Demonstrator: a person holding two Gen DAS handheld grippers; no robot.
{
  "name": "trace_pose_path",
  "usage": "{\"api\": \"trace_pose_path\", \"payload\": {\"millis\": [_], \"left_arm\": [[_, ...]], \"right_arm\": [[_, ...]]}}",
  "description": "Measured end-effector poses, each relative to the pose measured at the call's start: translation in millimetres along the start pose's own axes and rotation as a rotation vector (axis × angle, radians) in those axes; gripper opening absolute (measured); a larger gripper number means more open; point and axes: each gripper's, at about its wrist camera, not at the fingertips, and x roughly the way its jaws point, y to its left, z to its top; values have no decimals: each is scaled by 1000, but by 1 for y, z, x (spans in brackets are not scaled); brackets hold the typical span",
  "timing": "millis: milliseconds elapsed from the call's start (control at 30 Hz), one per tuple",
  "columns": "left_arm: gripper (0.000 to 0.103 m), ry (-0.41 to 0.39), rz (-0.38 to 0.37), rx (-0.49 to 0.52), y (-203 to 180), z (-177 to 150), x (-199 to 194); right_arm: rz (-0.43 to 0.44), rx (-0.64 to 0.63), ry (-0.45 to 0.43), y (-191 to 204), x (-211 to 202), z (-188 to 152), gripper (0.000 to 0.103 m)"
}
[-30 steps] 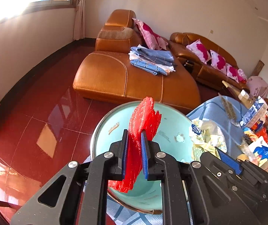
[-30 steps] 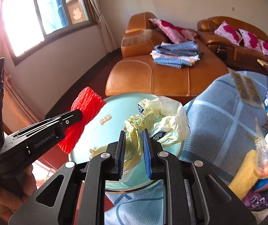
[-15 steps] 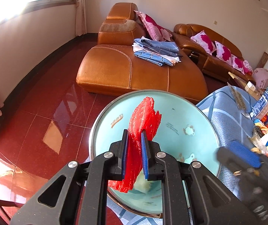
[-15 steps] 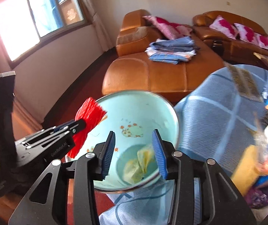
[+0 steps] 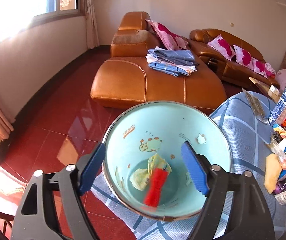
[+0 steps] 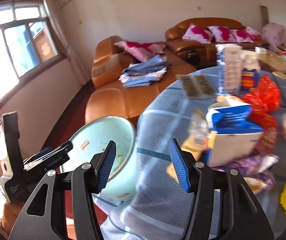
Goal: Collect trash
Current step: 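Open both grippers to drop the bags into the green bin, then grasp the yellow printed plastic bag on the table with the right gripper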
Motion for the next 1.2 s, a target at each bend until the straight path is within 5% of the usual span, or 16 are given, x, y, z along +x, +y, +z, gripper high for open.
{"api": "trace_pose_path", "payload": {"millis": [367,1200], "left_arm": [[92,-42,-16,55,-31,-15,-45],[97,-98,-160,221,-110,-63,-117]], "right_arm": [[-77,80,-91,-37,-54,-6,60],[-257,220,-184,-123,-147,-46,60]]}}
